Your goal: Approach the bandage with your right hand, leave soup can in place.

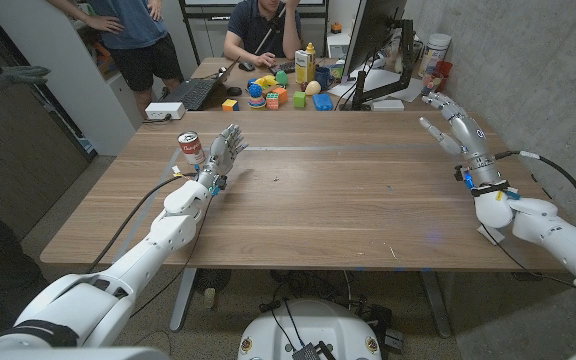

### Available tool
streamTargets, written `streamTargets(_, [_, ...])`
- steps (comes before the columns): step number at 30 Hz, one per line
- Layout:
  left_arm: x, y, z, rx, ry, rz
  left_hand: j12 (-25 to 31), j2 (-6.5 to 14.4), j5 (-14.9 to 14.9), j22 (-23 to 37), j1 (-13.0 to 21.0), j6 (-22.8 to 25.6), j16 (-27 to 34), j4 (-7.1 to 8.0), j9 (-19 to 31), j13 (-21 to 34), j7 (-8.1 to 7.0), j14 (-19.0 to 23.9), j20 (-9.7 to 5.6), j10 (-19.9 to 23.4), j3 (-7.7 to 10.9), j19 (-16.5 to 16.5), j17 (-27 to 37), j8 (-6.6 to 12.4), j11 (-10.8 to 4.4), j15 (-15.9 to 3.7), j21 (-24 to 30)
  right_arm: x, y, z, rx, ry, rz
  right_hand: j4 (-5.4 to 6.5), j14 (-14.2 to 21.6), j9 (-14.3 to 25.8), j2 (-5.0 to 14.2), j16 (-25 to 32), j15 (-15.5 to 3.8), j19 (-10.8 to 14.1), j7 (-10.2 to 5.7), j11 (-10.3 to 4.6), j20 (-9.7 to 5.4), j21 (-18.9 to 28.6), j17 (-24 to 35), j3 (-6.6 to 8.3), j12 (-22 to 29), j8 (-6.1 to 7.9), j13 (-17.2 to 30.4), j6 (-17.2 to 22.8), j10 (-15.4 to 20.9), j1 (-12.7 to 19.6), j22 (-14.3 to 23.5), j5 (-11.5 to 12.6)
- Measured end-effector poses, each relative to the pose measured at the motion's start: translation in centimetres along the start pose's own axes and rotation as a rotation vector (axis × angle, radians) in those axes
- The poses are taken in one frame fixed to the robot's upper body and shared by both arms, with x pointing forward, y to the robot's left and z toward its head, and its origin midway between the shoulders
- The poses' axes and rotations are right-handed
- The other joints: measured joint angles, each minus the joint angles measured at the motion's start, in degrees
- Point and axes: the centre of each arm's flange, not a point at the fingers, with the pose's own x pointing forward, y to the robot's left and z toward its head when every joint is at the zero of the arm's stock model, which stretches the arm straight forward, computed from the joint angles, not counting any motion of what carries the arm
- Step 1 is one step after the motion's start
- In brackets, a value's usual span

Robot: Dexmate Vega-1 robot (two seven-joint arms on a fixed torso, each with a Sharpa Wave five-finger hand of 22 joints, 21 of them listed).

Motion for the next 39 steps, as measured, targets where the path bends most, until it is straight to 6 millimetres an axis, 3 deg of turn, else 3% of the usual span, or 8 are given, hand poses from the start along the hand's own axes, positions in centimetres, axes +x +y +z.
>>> streamTargets(6, [0.4, 0.3, -0.2, -0.001, 0.003, -0.008, 0.0, 0.0, 0.0, 0.0, 0.0, -0.02, 0.0, 0.0, 0.0, 0.0, -0.02, 0.0, 0.0, 0.0, 0.0, 0.0, 0.0, 0.0, 0.0, 0.0, -0.23, -0.7, -1.5, -1.6, -0.091, -0.009, 0.031, -1.05, 0.03, 0.0, -0.49, -0.13, 0.14, 1.84, -0.94, 0.64, 0.2, 0.0, 0.0, 0.34, -0.28, -0.27, 0.0, -0.32, -0.65, 1.55, 0.0, -0.4])
streamTargets(11, [0.7, 0.3, -0.3, -0.003, 0.004, -0.024, 0.0, 0.0, 0.0, 0.0, 0.0, -0.2, 0.0, 0.0, -0.01, 0.0, -0.2, 0.0, 0.0, 0.0, 0.0, 0.0, -0.15, 0.0, 0.0, 0.0, -0.22, -2.0, -3.8, -3.8, -0.169, 0.015, 0.059, -1.29, -0.14, -0.01, -0.59, -0.39, 0.31, 2.36, -1.25, 0.64, 0.31, -0.44, 0.01, 0.11, -0.29, -0.27, 0.0, -0.64, -0.65, 1.65, 0.0, -0.52])
streamTargets(15, [1.0, 0.5, -0.5, -0.006, 0.011, -0.02, 0.0, 0.0, 0.0, 0.0, 0.0, -0.2, 0.0, 0.0, -0.01, 0.0, -0.2, 0.0, 0.0, 0.0, 0.0, 0.0, -0.15, 0.0, 0.0, 0.0, -0.45, -2.5, -4.4, -4.3, -0.191, 0.017, 0.075, -1.53, -0.14, 0.26, -0.83, -0.39, 0.31, 2.36, -1.25, 0.64, 0.31, -0.44, 0.0, 0.34, -0.28, -0.27, -0.01, -0.64, -0.65, 1.89, 0.0, -0.85])
streamTargets(16, [1.1, 0.5, -0.5, -0.006, 0.009, -0.034, 0.0, 0.0, 0.0, 0.0, 0.0, -0.2, 0.0, 0.0, -0.01, 0.0, -0.19, 0.0, 0.0, 0.0, 0.0, 0.0, -0.15, 0.0, 0.0, 0.0, -0.45, -3.5, -5.9, -5.3, -0.222, 0.031, 0.09, -1.53, -0.14, 0.26, -0.83, -0.39, 0.31, 2.36, -1.26, 0.64, 0.31, -0.44, 0.01, 0.34, -0.28, -0.36, -0.01, -0.65, -0.65, 1.89, -0.01, -0.85])
streamTargets(21, [1.5, 0.6, -0.7, -0.01, 0.014, -0.043, 0.0, 0.0, 0.0, 0.0, 0.0, -0.2, 0.0, 0.0, -0.01, 0.0, -0.19, 0.0, 0.0, 0.0, 0.0, 0.0, -0.14, 0.0, 0.0, 0.0, -0.45, -4.1, -6.8, -5.7, -0.23, 0.038, 0.092, -1.77, -0.14, 0.25, -0.83, -0.39, 0.3, 2.98, -1.86, 0.95, 0.31, -0.81, 0.01, 0.1, -0.28, -0.89, -0.01, -1.25, -0.95, 2.33, -0.01, -0.85])
streamTargets(22, [1.5, 0.6, -0.7, -0.01, 0.014, -0.045, 0.0, 0.0, 0.0, 0.0, 0.0, -0.19, -0.01, 0.0, -0.01, 0.0, -0.19, 0.0, 0.0, 0.0, 0.0, 0.0, -0.14, 0.0, 0.0, 0.0, -0.45, -5.6, -8.1, -6.2, -0.252, 0.041, 0.118, -1.77, -0.12, 0.25, -0.83, -0.39, 0.33, 2.98, -1.86, 0.95, 0.31, -0.81, 0.0, 0.11, -0.28, -0.89, -0.01, -1.25, -0.95, 2.33, -0.01, -0.85])
streamTargets(30, [2.4, 1.1, -1.1, -0.019, 0.032, -0.05, 0.0, 0.0, 0.0, -0.01, 0.0, -0.19, -0.01, 0.0, -0.01, -0.01, -0.19, 0.0, 0.0, 0.0, 0.0, 0.0, -0.14, 0.0, 0.0, 0.0, -0.45, -8.8, -11.1, -5.4, -0.243, 0.034, 0.129, -2.16, 0.48, 0.25, -1.14, -0.39, 0.92, 3.8, -2.27, 1.16, 0.33, -1.03, 0.0, 0.17, -0.28, -1.11, -0.01, -1.66, -0.73, 2.64, -0.01, -1.3])
streamTargets(39, [3.1, 1.6, -1.2, -0.021, 0.06, -0.066, 0.0, 0.0, 0.0, -0.01, 0.0, -0.19, -0.01, 0.0, -0.01, -0.01, -0.19, 0.0, 0.0, 0.01, 0.0, 0.0, -0.14, -0.01, 0.01, 0.0, -0.49, -11.4, -12.5, -3.2, -0.204, 0.03, 0.16, -2.23, 1.1, 0.24, -1.14, -0.39, 1.11, 4.51, -2.9, 1.16, 0.21, -1.36, 0.14, 0.1, -0.27, -1.45, -0.01, -2.3, -0.73, 2.64, -0.01, -1.33])
